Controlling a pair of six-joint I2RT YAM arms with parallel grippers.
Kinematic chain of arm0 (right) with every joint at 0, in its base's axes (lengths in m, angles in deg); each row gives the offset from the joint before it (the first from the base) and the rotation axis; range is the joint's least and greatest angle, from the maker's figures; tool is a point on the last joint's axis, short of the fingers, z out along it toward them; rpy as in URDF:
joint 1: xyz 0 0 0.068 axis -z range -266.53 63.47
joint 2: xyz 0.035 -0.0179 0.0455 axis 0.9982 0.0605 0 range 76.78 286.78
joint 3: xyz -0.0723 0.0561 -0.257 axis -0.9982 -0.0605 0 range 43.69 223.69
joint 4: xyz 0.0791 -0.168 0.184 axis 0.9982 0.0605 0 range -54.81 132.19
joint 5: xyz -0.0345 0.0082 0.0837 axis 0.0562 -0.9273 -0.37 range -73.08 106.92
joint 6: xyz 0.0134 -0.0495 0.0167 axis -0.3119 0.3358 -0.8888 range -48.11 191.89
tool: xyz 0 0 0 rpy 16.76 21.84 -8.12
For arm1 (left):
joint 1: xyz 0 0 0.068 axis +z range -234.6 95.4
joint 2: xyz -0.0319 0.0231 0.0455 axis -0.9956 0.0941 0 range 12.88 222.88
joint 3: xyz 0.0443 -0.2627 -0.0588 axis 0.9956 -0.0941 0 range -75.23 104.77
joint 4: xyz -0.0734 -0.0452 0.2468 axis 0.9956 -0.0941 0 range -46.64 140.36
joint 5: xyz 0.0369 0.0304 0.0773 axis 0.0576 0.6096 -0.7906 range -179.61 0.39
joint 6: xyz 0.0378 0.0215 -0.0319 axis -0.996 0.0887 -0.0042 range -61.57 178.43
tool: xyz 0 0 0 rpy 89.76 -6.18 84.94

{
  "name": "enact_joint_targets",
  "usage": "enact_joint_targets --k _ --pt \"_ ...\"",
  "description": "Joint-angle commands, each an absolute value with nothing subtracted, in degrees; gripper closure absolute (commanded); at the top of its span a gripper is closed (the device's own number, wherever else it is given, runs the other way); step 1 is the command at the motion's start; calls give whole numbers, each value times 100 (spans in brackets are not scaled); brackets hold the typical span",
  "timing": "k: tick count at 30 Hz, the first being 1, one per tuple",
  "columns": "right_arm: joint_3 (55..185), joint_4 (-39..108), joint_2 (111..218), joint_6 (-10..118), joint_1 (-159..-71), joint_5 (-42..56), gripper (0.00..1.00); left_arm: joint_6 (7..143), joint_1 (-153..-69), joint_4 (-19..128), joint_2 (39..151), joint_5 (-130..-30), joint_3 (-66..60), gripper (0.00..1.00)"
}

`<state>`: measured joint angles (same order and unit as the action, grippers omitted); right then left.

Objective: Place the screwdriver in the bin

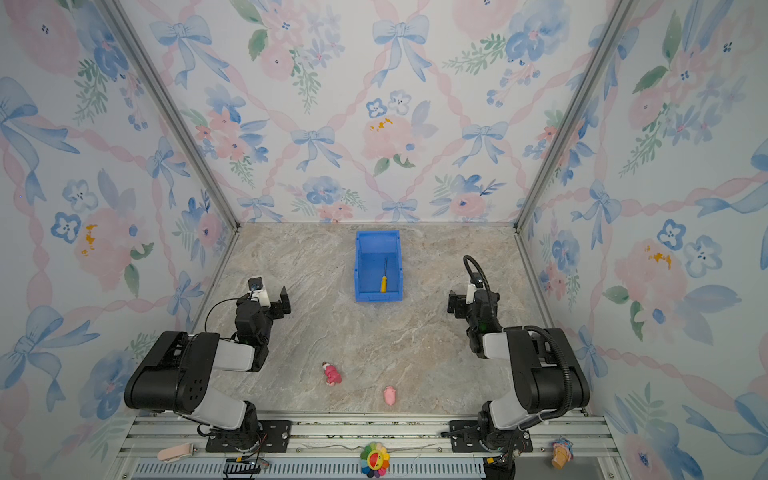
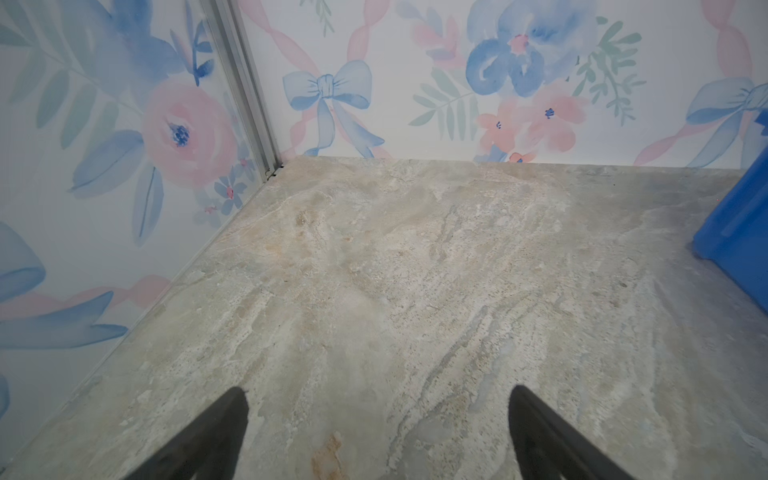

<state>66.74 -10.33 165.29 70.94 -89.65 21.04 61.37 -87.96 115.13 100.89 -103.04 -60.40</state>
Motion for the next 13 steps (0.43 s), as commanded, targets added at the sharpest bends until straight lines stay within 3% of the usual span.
enact_joint_targets --k 1,13 --pt "6667 -1567 16558 7221 -8960 2303 3 6026 -8834 12022 10257 -10204 -6171 2" --pt "6631 -1629 16540 7198 -8923 2213 3 5978 -8757 11895 10235 -9818 -6127 2"
